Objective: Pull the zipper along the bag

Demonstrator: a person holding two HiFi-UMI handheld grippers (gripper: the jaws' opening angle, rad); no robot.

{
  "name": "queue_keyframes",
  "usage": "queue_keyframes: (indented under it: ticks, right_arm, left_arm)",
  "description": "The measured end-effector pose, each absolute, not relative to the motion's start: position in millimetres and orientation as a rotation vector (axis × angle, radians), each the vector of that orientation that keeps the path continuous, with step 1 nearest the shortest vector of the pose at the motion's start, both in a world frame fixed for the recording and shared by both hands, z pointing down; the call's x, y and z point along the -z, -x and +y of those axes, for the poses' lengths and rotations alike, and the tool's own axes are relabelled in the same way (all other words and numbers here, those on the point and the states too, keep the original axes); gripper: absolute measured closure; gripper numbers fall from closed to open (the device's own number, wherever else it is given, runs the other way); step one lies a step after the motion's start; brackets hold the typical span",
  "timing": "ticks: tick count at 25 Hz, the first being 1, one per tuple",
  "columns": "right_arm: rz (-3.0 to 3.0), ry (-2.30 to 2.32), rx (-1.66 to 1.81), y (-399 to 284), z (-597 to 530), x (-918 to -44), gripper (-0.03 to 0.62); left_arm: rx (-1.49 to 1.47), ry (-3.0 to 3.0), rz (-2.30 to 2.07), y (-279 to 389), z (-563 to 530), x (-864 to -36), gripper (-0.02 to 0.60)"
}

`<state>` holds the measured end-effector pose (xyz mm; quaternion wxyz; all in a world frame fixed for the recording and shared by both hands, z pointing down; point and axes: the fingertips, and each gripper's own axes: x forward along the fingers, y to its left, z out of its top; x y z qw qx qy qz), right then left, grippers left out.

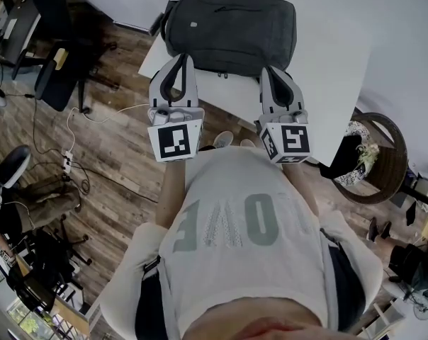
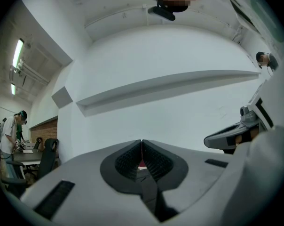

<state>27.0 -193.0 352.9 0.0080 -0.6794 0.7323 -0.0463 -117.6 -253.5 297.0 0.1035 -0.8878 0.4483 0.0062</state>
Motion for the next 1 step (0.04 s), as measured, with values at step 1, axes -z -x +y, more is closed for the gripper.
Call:
queue_keyframes:
  ticks: [1]
  right_arm:
    - [2.289,2.125,0.146,-27.7,-193.8,-353.6,0.565]
  left_arm:
    - [-0.017,2.619,1.322,117.5,-255.0,-297.4,0.551]
